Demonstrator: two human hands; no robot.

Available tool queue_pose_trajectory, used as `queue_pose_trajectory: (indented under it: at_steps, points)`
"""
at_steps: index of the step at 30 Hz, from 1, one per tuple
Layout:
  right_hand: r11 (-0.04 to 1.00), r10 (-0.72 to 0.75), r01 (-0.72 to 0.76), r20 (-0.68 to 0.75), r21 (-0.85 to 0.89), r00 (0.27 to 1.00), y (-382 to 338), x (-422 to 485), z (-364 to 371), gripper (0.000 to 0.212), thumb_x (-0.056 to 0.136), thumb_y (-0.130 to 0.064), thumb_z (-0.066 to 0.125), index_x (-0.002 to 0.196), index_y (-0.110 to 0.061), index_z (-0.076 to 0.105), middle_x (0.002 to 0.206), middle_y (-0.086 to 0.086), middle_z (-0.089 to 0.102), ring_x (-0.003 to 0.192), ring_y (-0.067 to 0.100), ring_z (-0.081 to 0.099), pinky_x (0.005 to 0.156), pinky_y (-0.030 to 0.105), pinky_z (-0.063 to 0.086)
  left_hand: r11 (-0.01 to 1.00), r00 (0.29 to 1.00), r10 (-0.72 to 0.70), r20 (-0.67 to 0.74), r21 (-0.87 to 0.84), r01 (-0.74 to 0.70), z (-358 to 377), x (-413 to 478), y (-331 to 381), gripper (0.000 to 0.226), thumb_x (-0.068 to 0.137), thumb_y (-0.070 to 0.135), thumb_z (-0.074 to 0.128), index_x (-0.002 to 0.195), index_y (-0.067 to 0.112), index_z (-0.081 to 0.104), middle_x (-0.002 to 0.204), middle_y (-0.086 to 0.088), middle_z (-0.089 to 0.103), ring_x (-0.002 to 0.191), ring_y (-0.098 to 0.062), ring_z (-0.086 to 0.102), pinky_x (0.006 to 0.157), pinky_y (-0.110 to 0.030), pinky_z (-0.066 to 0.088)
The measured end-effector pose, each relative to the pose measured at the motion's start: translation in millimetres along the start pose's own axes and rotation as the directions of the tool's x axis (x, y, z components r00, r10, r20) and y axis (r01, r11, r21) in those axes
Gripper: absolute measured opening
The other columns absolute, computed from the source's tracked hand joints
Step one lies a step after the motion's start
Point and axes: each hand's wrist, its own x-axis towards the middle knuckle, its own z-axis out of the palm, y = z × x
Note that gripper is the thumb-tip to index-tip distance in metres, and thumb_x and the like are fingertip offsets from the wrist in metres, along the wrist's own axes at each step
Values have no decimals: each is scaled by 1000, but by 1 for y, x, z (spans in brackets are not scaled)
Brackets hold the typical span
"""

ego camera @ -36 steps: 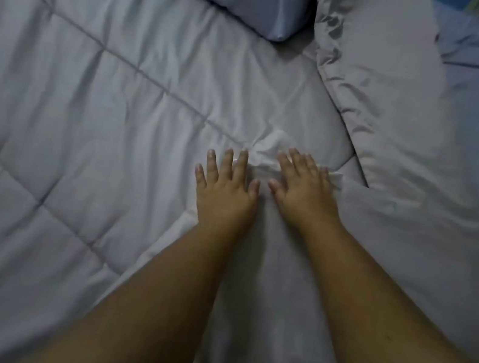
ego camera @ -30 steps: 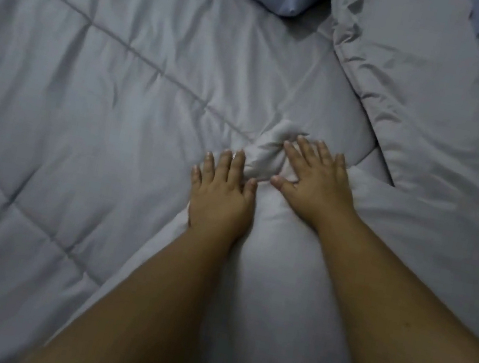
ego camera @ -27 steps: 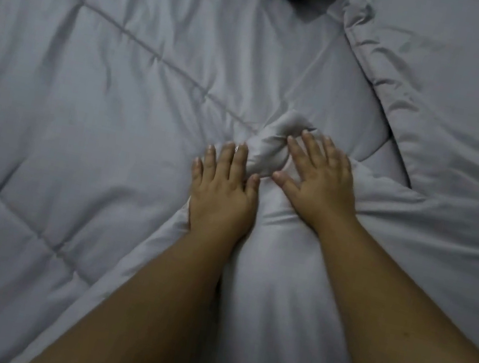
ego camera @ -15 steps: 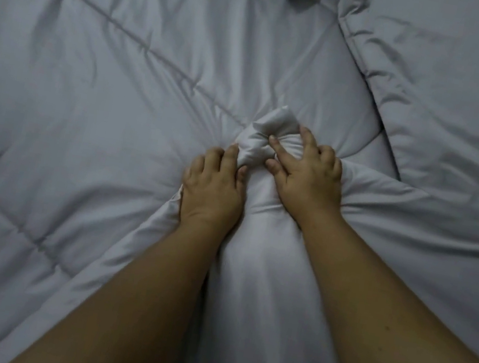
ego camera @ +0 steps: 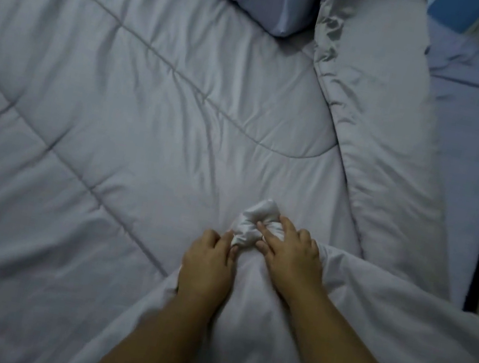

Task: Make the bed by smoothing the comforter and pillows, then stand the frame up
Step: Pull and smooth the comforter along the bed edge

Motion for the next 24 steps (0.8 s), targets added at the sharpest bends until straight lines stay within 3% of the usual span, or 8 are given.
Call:
queue_pose_trajectory:
  at_steps: [4,7,9,12,16,20,24]
  points:
    - [997,-19,25,69,-79,997,8,-71,-20,40,82,-54,38,108,-42,66,108,3,69,73,26,61,63,37,51,976,984,-112,137,-169,135,-2,-75,28,37,97,38,38,128,29,54,116,-7,55,102,-25,56,87,-33,44]
    - [988,-12,23,73,-153,997,18,-119,-42,43,79,-54,34,103,-43,67,101,-1,71,69,24,62,59,37,52,970,979,-139,150,-180,165,-3,-123,51,38,98,40,35,122,24,59,117,-8,56,103,-26,56,87,-34,45]
    - [986,-26,45,117,-159,993,23,-148,-58,43,83,-54,35,115,-42,62,114,1,67,84,30,62,73,40,49,968,980,-136,146,-190,162,-5,-152,65,38,98,40,35,121,22,59,116,-9,57,101,-27,56,85,-36,47]
    - [988,-16,46,191,-150,982,33,-186,-77,43,93,-52,36,134,-42,43,140,-1,48,116,32,46,98,40,33,967,975,-126,181,-198,161,-12,-189,82,38,98,40,33,123,23,57,116,-10,56,101,-28,56,86,-36,47]
    - [977,9,56,303,-206,953,41,-231,-94,44,95,-53,30,137,-44,38,143,-2,44,124,31,38,106,43,26,964,949,-117,294,-197,180,-20,-232,99,39,98,40,32,124,23,56,120,-13,52,106,-33,54,93,-39,45]
    - [972,32,75,445,-221,895,49,-268,-98,43,95,-53,28,135,-42,40,141,0,46,123,31,39,102,43,27,973,874,-103,474,-135,188,-21,-262,109,43,99,38,31,131,19,53,136,-14,49,121,-33,50,105,-39,39]
    - [954,44,145,600,-263,799,60,-296,-82,44,95,-54,27,134,-41,42,146,1,41,128,32,36,105,44,28,993,691,-87,718,11,114,-21,-285,121,46,103,28,28,143,8,37,149,-17,38,135,-31,38,111,-34,28]
